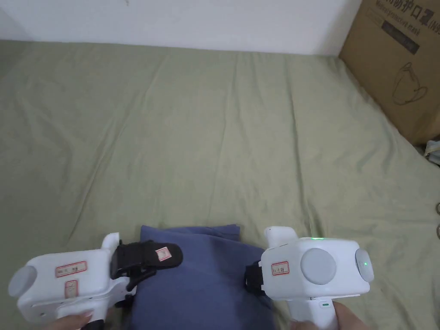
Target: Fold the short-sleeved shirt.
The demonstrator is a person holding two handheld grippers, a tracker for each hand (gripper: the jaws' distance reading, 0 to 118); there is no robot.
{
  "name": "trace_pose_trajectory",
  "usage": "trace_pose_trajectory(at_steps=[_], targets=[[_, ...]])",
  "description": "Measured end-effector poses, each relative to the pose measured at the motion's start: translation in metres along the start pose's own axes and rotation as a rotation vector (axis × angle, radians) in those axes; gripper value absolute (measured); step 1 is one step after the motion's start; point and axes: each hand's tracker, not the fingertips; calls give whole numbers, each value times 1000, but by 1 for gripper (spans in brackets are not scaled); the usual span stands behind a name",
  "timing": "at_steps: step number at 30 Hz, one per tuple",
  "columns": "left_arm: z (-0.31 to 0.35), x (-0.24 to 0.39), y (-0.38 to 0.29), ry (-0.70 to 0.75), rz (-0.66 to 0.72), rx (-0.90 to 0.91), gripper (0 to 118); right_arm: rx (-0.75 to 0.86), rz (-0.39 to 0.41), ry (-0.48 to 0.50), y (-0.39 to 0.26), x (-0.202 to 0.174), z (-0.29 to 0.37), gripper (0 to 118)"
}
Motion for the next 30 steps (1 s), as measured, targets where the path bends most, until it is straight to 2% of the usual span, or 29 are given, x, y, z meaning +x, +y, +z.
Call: trace_pose_trajectory(at_steps=[3,4,5,6,7,8,10,15,19,21,26,30], targets=[[5,5,-1,78,-49,25,113,0,-1,5,0,2,0,0],[11,4,0,162,-70,56,94,1,-6,9,0,4,0,0],[16,2,-1,329,-101,71,35,1,-12,13,0,4,0,0],[14,-6,-4,393,-113,32,20,7,-19,28,-1,6,0,0],[15,-11,-6,235,-64,48,19,7,-28,40,-1,5,0,0],[18,-10,-7,189,-22,88,19,6,-23,27,-2,5,-1,0],[12,-4,-7,260,-68,69,19,9,-19,23,-2,3,-1,0],[18,9,-12,239,-67,89,19,13,-44,13,-1,-3,14,0],[47,21,-15,250,-101,135,19,63,-49,-27,-10,-25,37,0],[74,35,-19,269,-121,159,19,91,-42,1,-13,-46,46,0],[174,66,-15,452,-212,213,19,155,-23,128,-13,-127,49,0],[254,86,-8,624,-255,232,19,182,50,130,-8,-208,35,0]])
